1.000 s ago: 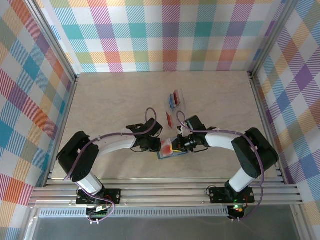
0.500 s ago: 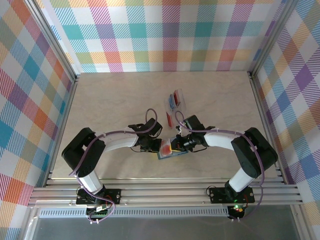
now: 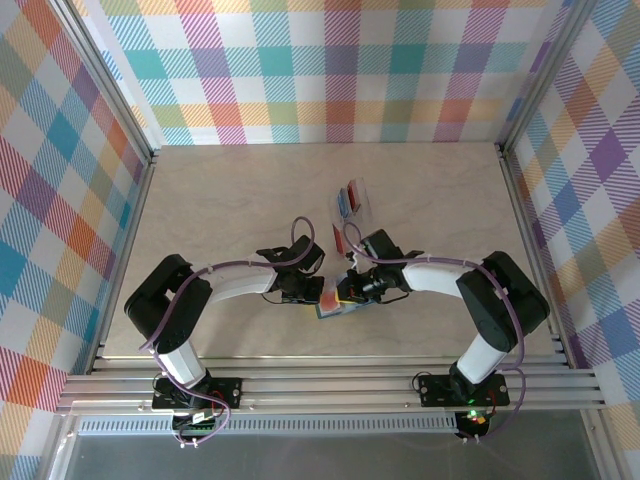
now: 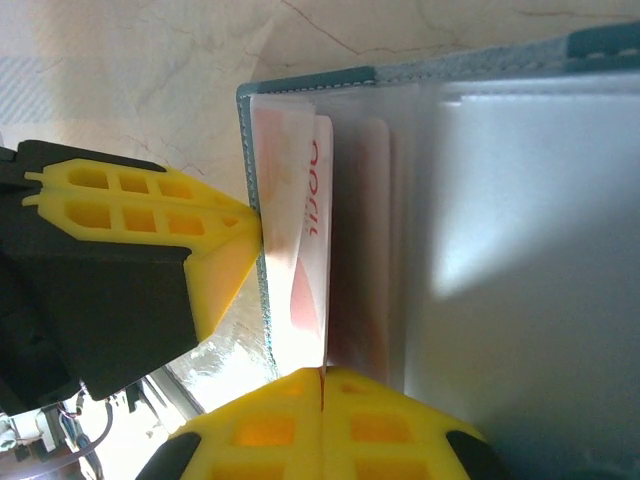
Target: Put the credit cards into the card holder
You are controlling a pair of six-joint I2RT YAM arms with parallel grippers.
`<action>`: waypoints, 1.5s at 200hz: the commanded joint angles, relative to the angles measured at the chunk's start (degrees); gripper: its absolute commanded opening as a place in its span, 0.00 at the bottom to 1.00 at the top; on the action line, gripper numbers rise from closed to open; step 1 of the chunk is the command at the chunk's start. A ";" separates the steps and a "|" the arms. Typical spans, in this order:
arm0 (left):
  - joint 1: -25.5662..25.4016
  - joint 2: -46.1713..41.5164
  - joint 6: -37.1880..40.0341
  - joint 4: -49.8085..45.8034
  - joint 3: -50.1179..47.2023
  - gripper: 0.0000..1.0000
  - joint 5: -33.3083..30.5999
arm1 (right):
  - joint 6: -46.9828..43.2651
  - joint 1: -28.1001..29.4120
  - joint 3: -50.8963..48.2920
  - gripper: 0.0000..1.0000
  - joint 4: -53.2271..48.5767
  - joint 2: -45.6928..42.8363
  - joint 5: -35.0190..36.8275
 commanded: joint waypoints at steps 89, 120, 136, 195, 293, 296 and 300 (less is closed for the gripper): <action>0.20 2.36 0.41 1.70 -1.29 0.05 0.15 | -3.54 1.52 1.73 0.24 -3.84 -1.65 1.52; 0.18 2.73 1.01 1.48 -1.48 0.05 -0.29 | -4.22 1.52 1.53 0.35 -4.43 -3.26 1.65; 0.19 3.12 1.11 1.38 -1.58 0.05 -0.31 | -4.91 1.50 1.48 0.40 -5.11 -4.39 1.74; 0.62 3.67 1.56 1.48 -1.87 0.05 -0.34 | -7.82 1.52 1.25 0.58 -9.80 -9.71 6.84; 1.05 5.22 1.91 1.82 -1.55 0.04 1.23 | -10.41 2.45 7.40 0.46 -18.88 -6.19 28.87; 1.01 5.30 1.85 1.81 -1.61 0.04 1.34 | -10.64 2.75 7.64 0.46 -18.88 -5.71 29.23; 1.00 5.36 1.88 1.86 -1.57 0.04 1.43 | -10.96 3.18 8.13 0.47 -18.96 -5.05 29.88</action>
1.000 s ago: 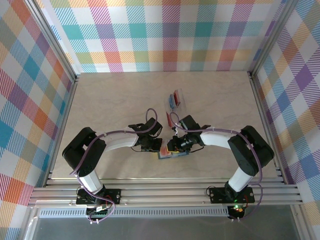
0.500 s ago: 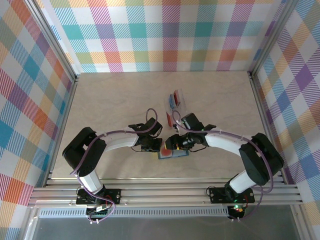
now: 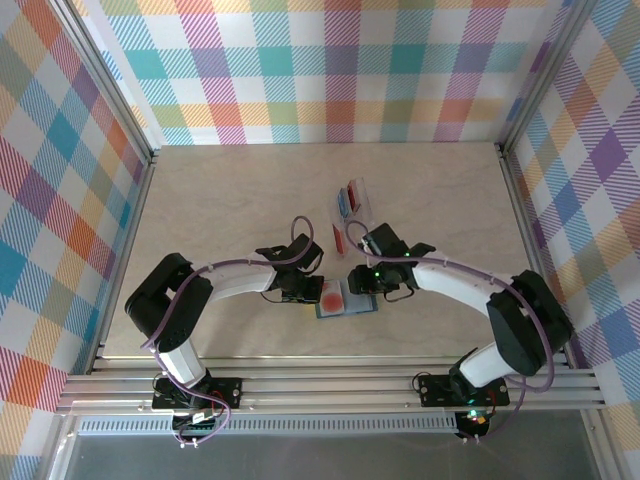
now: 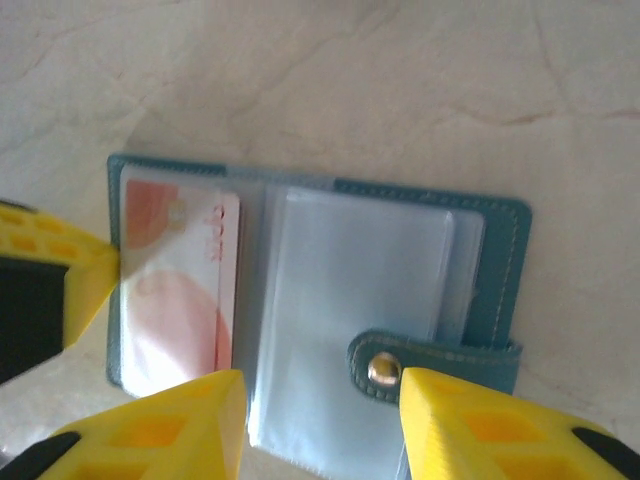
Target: Put the credit cards into the card holder
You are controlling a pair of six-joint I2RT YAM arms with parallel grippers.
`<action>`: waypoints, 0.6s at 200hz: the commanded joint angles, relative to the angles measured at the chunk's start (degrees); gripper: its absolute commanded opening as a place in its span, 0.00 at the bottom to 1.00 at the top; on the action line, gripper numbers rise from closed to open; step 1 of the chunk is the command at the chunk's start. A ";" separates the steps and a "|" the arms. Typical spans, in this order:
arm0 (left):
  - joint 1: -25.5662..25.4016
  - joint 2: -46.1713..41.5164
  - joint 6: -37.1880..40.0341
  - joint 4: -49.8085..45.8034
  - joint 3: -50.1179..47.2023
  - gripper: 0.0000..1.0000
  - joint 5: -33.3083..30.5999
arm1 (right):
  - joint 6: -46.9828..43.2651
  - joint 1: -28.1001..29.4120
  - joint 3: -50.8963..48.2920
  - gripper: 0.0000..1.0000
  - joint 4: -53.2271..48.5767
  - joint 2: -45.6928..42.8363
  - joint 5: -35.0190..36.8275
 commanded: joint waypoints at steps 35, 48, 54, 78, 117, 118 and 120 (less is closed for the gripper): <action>0.18 4.75 0.99 1.39 -1.59 0.04 0.03 | -3.20 4.64 5.91 0.46 -2.94 8.06 8.69; 0.16 4.99 1.01 1.43 -1.56 0.04 0.36 | -3.30 5.00 6.40 0.46 -3.53 9.21 10.60; 0.18 5.03 0.99 1.57 -1.68 0.04 0.61 | -3.35 5.09 6.69 0.46 -3.97 9.77 11.38; 0.20 5.12 1.01 1.62 -1.68 0.04 0.90 | -3.31 5.61 7.26 0.47 -5.04 11.55 13.20; 0.25 5.28 0.94 1.78 -1.71 0.04 1.06 | -3.40 6.67 7.00 0.48 -6.01 12.00 16.02; 0.22 5.29 0.92 1.81 -1.70 0.04 1.07 | -3.39 6.67 7.00 0.48 -6.02 11.97 16.07; 0.21 5.28 0.90 1.83 -1.70 0.04 1.08 | -3.39 6.67 7.00 0.48 -6.02 12.05 16.12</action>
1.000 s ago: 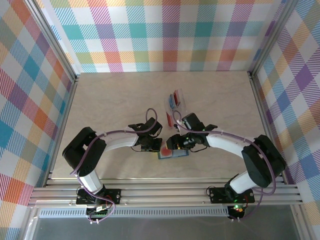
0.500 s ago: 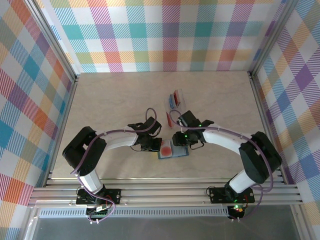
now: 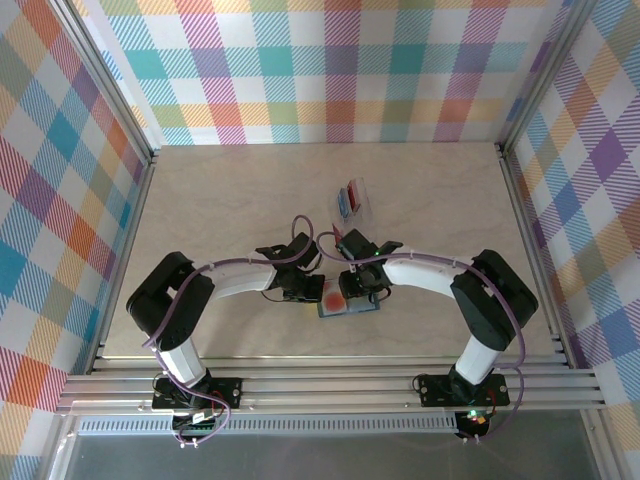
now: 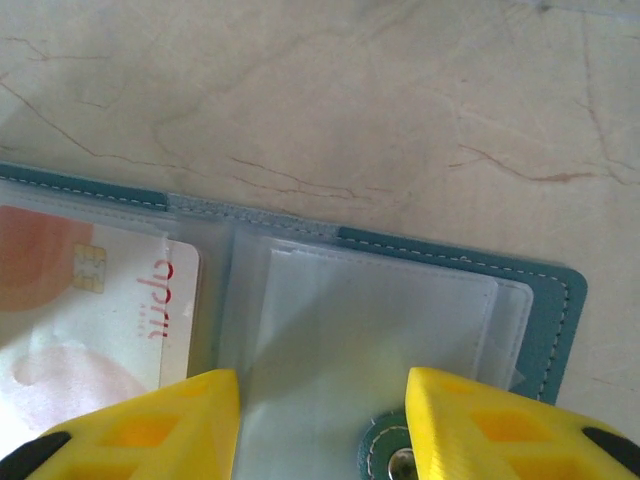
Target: Put the credit cards into the card holder
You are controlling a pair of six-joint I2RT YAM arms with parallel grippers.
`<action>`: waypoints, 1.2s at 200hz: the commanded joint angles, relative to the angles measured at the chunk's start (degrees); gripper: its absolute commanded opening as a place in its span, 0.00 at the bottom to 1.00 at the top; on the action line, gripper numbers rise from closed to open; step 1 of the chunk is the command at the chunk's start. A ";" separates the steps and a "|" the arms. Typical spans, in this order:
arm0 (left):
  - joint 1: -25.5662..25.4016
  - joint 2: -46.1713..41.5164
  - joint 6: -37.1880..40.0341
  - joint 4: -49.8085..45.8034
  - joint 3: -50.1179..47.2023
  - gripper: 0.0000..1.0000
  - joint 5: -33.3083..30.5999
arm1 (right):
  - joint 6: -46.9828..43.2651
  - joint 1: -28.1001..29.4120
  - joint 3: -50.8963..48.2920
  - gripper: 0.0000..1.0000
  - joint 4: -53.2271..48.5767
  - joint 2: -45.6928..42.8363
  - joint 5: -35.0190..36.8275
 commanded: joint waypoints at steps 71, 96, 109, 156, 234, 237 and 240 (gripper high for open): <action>-0.28 4.99 0.51 0.68 -1.77 0.04 -0.38 | -1.11 0.58 0.17 0.23 -1.91 0.65 -0.04; -0.27 5.51 0.46 0.86 -1.56 0.04 0.01 | -0.86 0.55 0.27 0.11 -1.78 -0.43 0.61; -0.27 5.76 0.47 0.94 -1.48 0.04 0.21 | -0.86 0.58 0.26 0.09 -1.63 -1.28 0.51; -0.28 6.70 0.26 1.20 -1.33 0.03 0.63 | -1.37 0.67 -1.94 0.20 2.43 -6.11 -5.13; -0.26 7.53 0.13 1.30 -1.02 0.03 0.88 | -1.12 0.49 -2.81 0.43 5.42 -6.01 -17.78; -0.28 7.61 0.13 1.37 -1.02 0.03 0.90 | -1.13 0.44 -2.84 0.44 5.59 -6.00 -18.58; -0.24 7.61 0.14 1.38 -0.99 0.03 0.86 | -1.12 0.50 -2.88 0.45 5.73 -6.00 -19.30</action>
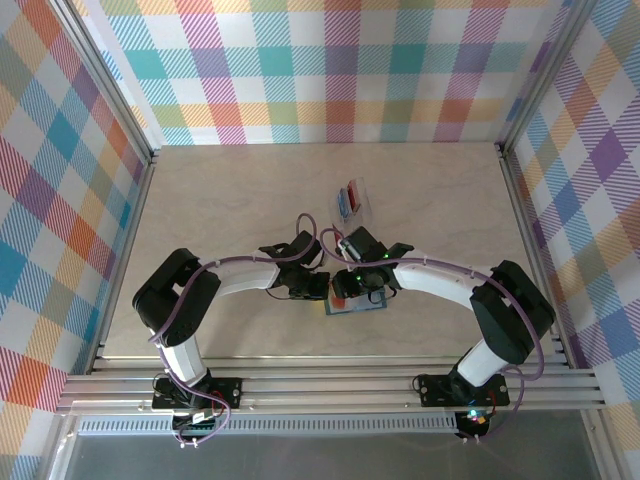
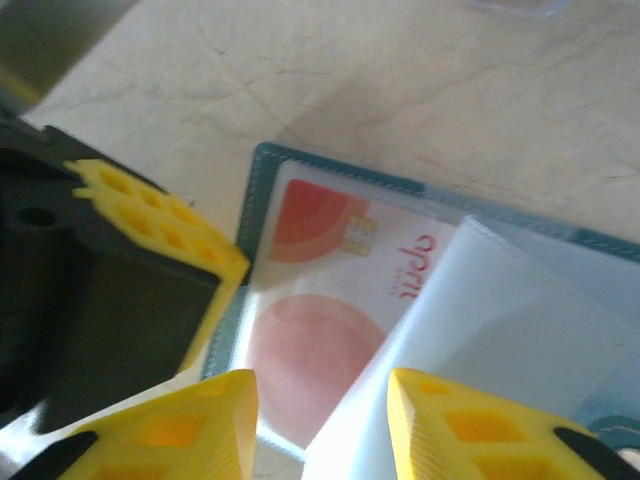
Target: Put the credit cards into the card holder
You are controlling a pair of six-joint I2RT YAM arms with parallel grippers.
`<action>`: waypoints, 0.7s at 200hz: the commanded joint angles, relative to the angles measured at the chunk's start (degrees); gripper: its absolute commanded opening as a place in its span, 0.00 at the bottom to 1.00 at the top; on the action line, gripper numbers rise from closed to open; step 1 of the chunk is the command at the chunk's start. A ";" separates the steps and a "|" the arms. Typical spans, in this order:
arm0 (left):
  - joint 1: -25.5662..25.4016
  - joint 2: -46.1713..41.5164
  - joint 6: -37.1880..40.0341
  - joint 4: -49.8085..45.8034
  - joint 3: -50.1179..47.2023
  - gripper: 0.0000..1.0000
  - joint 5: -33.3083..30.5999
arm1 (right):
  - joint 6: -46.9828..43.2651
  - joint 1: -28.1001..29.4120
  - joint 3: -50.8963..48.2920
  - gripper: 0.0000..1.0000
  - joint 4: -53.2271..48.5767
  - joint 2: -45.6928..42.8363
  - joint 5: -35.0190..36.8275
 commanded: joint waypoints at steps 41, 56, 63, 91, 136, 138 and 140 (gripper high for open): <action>-0.30 5.88 0.17 -2.34 -1.81 0.03 -2.21 | 0.26 -0.45 -1.22 0.49 2.49 0.56 -12.49; -0.35 5.86 0.22 -2.37 -1.81 0.03 -2.29 | 0.25 -0.45 -1.35 0.49 2.32 -0.20 -11.88; -0.35 5.91 0.15 -2.37 -1.81 0.02 -2.25 | 0.26 -0.45 -1.50 0.49 2.11 -1.12 -10.80; -0.32 6.04 0.18 -2.45 -1.59 0.02 -2.25 | 0.97 -1.16 -2.50 0.45 -0.23 -5.22 -2.70; -0.33 5.85 0.24 -2.62 -1.72 0.03 -2.38 | 3.54 -5.94 -5.00 0.45 -2.63 -7.53 1.28; -0.35 5.86 0.28 -2.59 -1.72 0.02 -2.38 | 3.67 -6.22 -5.18 0.46 -2.63 -7.45 1.17; -0.38 5.86 0.21 -2.63 -1.72 0.02 -2.38 | 3.79 -6.51 -5.28 0.46 -2.58 -7.37 1.08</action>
